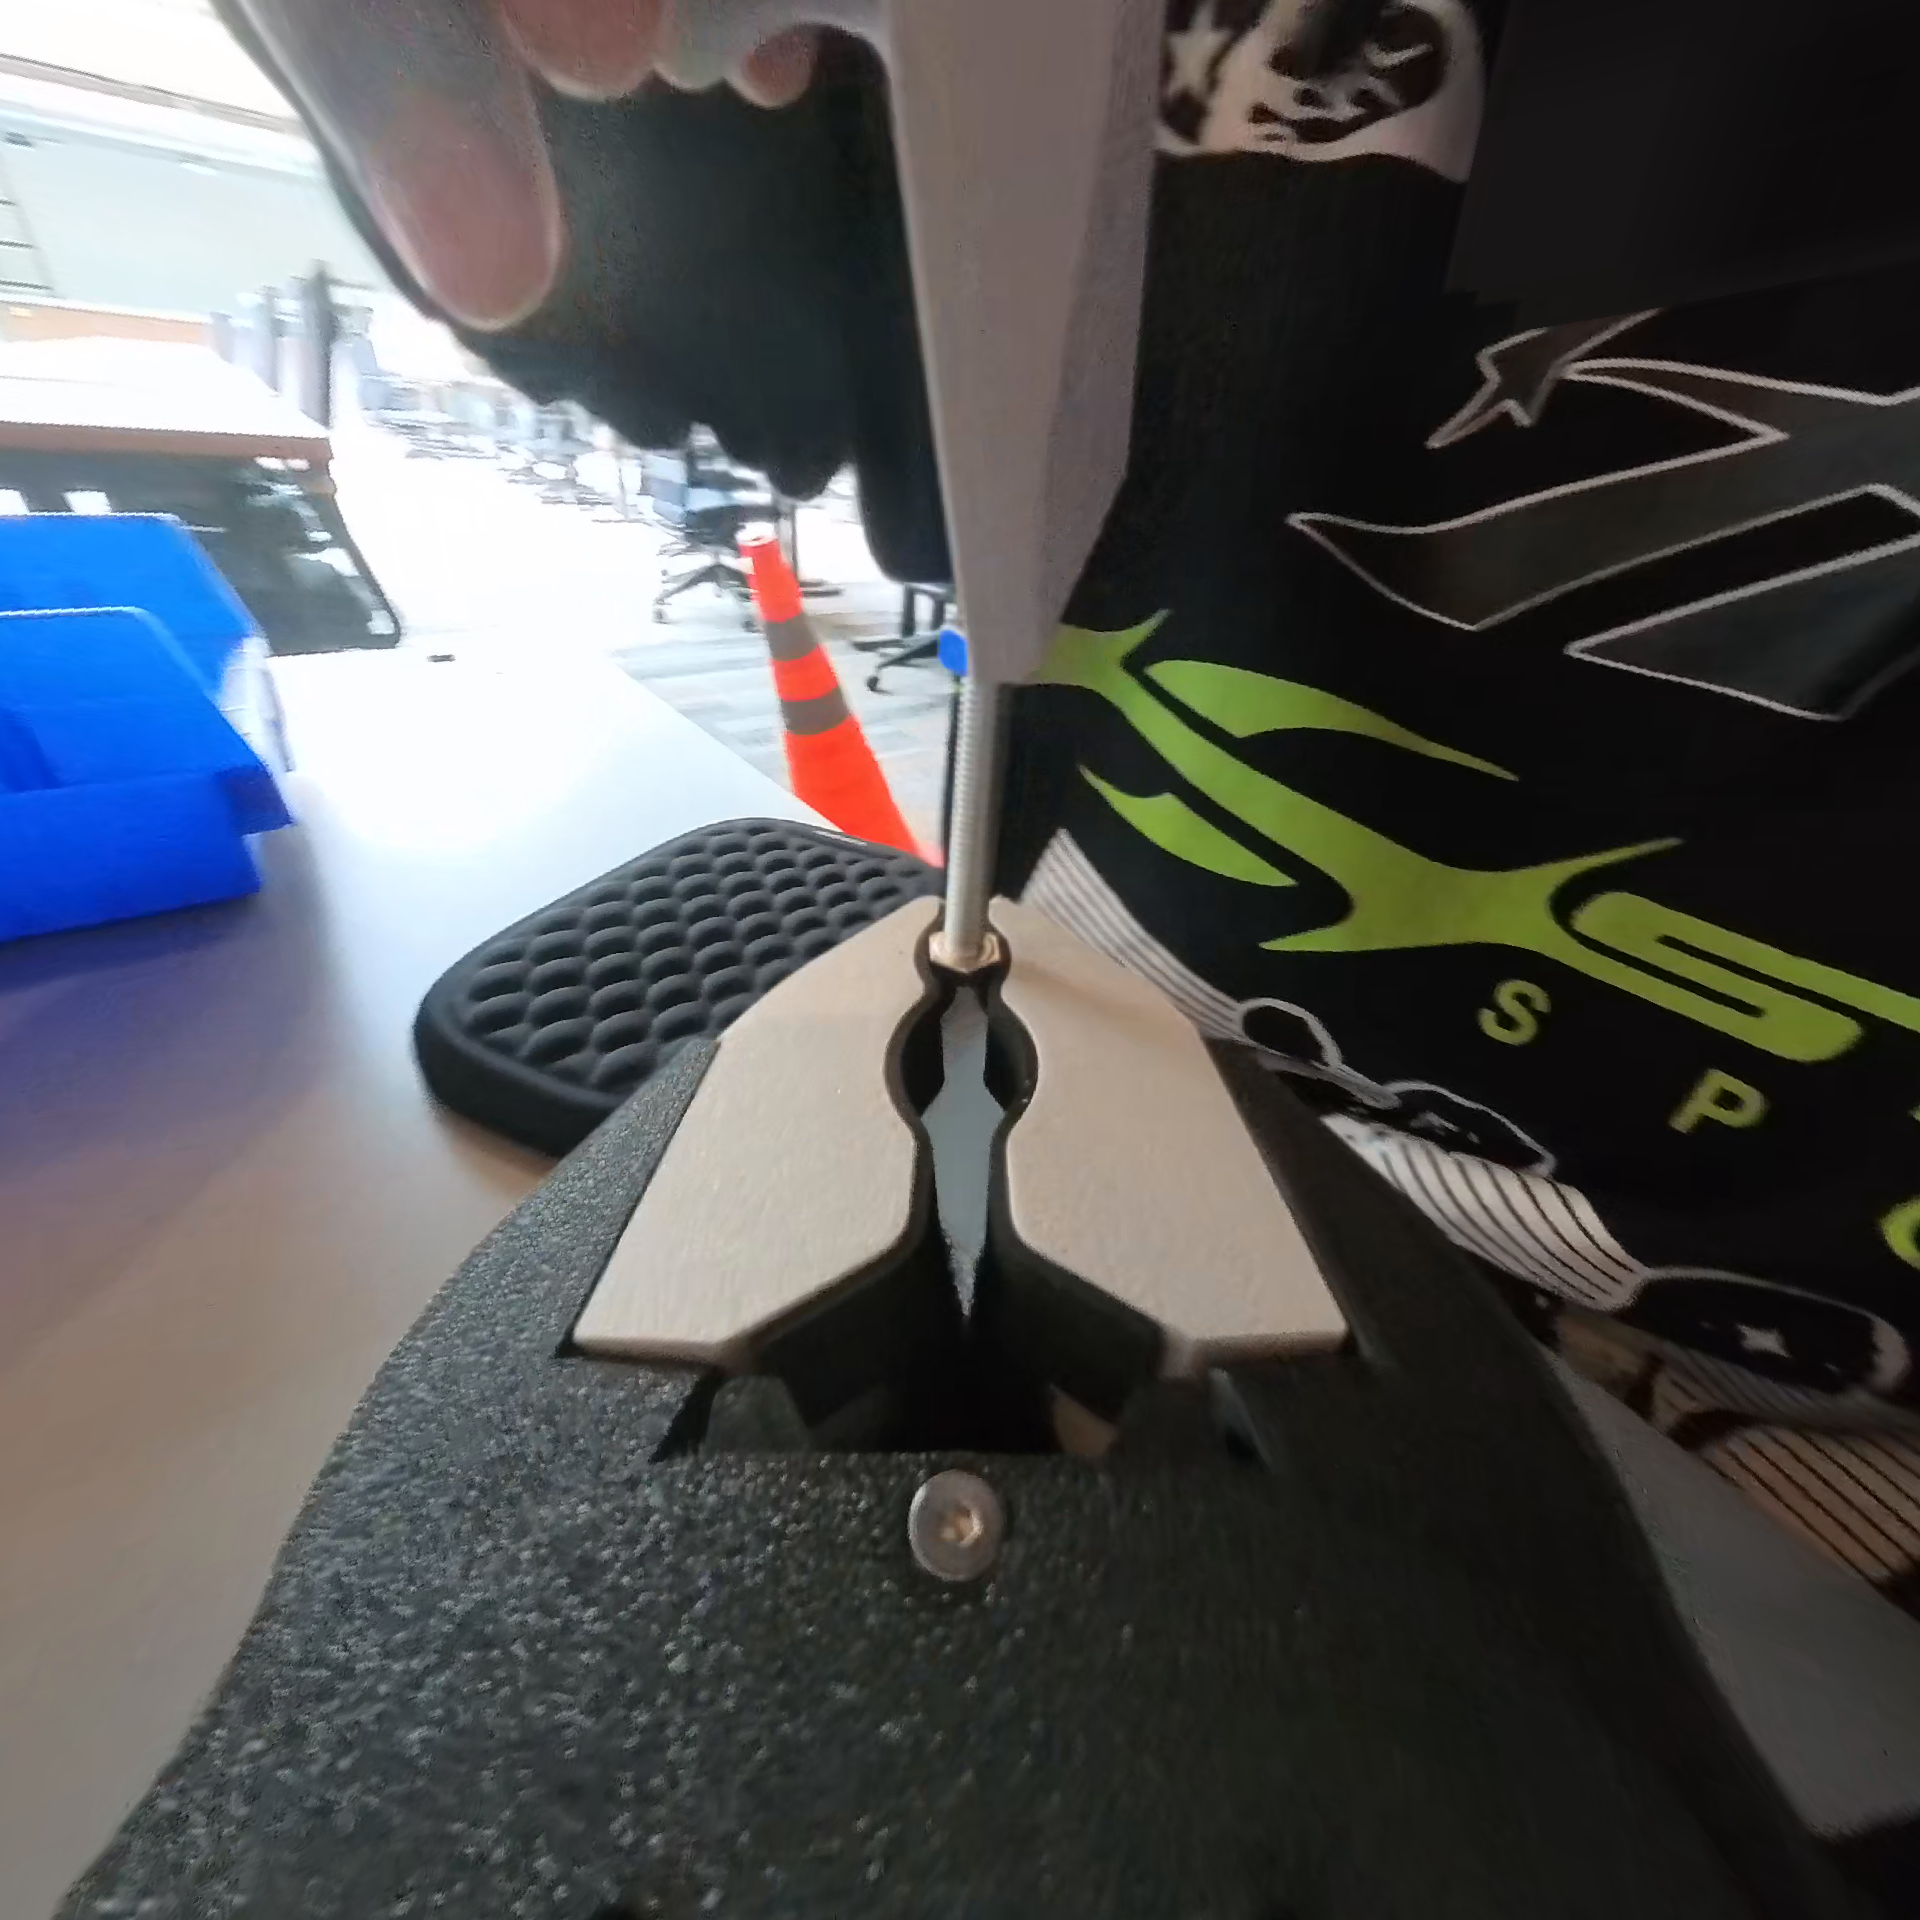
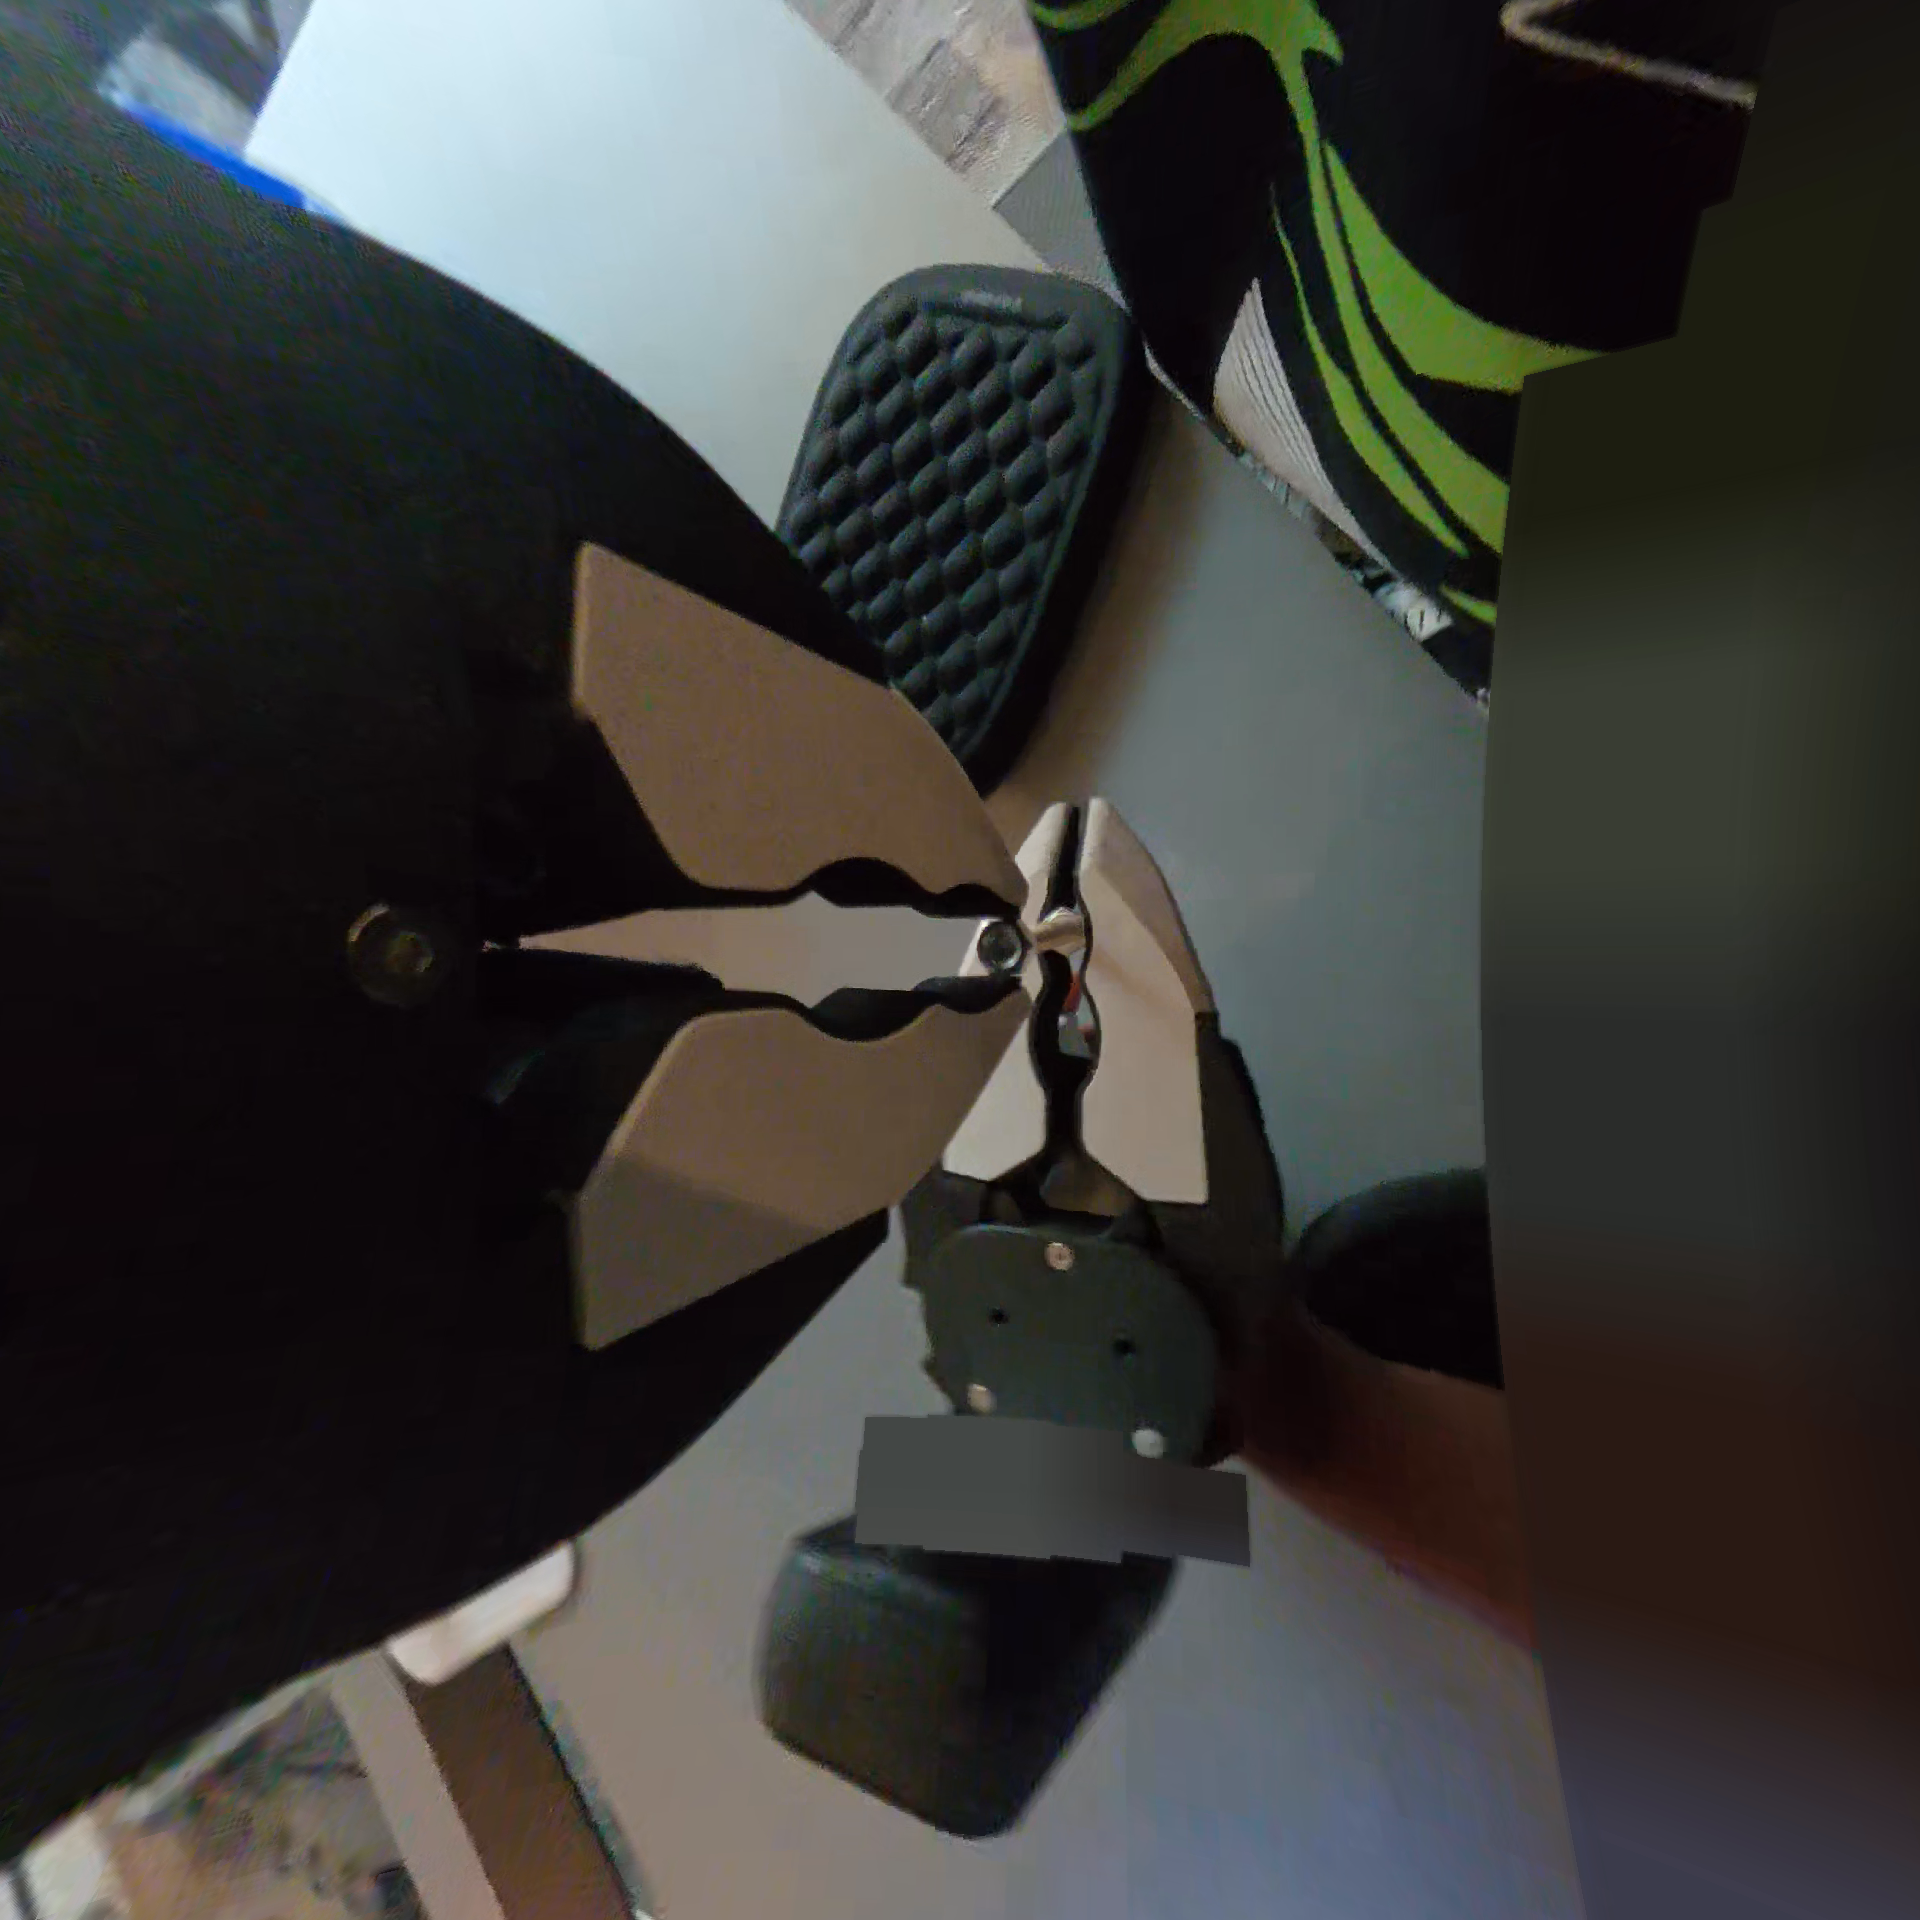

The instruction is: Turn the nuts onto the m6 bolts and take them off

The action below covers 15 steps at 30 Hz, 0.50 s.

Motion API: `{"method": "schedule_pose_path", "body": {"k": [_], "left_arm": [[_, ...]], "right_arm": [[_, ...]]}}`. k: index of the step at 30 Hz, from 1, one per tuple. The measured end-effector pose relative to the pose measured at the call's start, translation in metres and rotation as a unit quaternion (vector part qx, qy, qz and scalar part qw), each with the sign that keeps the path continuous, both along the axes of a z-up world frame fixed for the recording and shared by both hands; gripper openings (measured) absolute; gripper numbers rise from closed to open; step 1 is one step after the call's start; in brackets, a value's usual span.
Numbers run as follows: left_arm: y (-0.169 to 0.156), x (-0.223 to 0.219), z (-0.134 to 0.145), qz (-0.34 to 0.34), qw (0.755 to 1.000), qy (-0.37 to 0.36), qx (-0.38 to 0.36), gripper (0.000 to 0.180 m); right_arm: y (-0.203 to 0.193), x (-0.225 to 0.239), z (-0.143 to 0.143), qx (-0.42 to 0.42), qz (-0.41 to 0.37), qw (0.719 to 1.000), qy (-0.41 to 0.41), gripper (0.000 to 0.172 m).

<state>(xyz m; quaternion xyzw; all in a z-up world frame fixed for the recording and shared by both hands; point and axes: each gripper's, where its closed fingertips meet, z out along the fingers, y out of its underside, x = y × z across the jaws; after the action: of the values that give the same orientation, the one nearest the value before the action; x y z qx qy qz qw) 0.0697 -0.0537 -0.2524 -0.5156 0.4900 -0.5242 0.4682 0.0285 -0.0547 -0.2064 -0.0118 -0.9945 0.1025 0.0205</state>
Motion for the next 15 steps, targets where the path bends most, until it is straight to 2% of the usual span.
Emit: {"method": "schedule_pose_path", "body": {"k": [4, 7, 15], "left_arm": [[0.025, -0.002, -0.001, 0.104, 0.995, 0.004, -0.01, 0.002], [0.039, -0.005, -0.003, 0.172, 0.985, 0.013, -0.001, 0.002], [0.066, -0.015, -0.012, 0.325, 0.943, 0.063, 0.023, 0.002]], "right_arm": [[0.02, -0.003, -0.002, 0.039, -0.104, 0.994, 0.016, 0.011], [0.028, -0.004, -0.004, 0.027, -0.181, 0.983, 0.017, 0.01], [0.044, -0.005, -0.011, 0.006, -0.338, 0.941, 0.029, 0.011]]}}
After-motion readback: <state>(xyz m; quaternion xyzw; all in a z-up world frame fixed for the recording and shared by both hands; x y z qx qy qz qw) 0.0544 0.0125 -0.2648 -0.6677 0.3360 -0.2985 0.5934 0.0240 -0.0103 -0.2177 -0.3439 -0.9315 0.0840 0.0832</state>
